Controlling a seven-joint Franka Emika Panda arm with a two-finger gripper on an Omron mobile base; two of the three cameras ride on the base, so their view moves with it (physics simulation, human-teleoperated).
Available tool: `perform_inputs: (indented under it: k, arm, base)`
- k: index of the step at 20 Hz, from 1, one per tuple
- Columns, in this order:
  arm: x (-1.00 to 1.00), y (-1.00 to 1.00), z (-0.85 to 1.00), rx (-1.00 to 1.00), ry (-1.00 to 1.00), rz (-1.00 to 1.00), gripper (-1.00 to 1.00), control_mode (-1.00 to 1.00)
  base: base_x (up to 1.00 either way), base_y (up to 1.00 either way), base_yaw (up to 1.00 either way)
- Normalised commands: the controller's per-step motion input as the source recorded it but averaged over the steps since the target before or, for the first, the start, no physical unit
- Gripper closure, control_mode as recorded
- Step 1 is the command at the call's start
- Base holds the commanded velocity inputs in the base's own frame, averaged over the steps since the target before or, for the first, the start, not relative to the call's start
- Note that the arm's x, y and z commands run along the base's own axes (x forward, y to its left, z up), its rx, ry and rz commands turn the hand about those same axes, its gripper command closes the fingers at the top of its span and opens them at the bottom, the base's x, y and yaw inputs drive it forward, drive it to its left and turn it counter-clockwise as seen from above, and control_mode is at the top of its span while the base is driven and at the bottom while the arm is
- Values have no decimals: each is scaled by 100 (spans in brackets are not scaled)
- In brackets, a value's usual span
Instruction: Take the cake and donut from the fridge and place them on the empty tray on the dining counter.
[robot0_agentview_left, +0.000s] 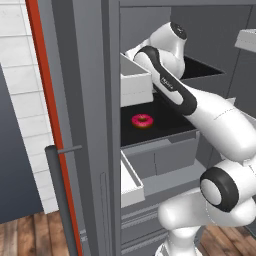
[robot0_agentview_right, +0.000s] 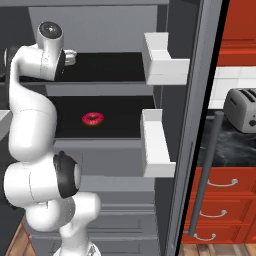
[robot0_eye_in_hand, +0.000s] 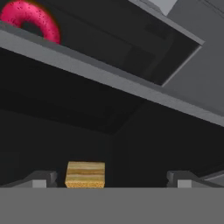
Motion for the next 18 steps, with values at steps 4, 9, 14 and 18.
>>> perform_inputs:
  k: [4, 9, 14, 18]
  arm:
    - [19, 18, -6, -1, 0, 0, -100, -100]
    - [25, 7, -9, -1, 0, 0, -100, -100]
    - [29, 6, -10, -1, 1, 0, -100, -100]
    - [26, 16, -6, -3, 0, 0, -100, -100]
  base:
    - [0, 0, 0]
    - [0, 0, 0]
    - [0, 0, 0]
    - [0, 0, 0]
